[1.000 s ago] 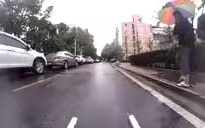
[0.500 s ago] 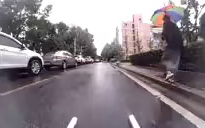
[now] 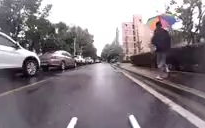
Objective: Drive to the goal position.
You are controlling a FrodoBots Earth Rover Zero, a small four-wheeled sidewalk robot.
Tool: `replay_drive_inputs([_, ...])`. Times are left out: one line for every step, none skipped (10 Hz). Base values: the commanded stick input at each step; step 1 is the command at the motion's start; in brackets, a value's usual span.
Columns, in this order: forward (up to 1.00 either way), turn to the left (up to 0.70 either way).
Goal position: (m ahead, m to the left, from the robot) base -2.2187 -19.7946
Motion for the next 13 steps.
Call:
replay_drive_inputs([0.70, 0.00])
replay_drive_inputs([0.59, 0.00])
replay_drive_inputs([0.45, 0.00])
replay_drive_inputs([0.45, 0.00])
replay_drive_inputs([0.45, 0.00])
replay_drive_inputs([0.45, 0.00])
replay_drive_inputs([0.45, 0.00])
replay_drive_inputs([0.45, 0.00])
replay_drive_inputs([0.45, 0.00])
replay_drive_inputs([0.45, 0.00])
replay_drive_inputs([0.45, 0.00])
replay_drive_inputs([0.45, 0.00])
replay_drive_inputs([0.45, 0.00])
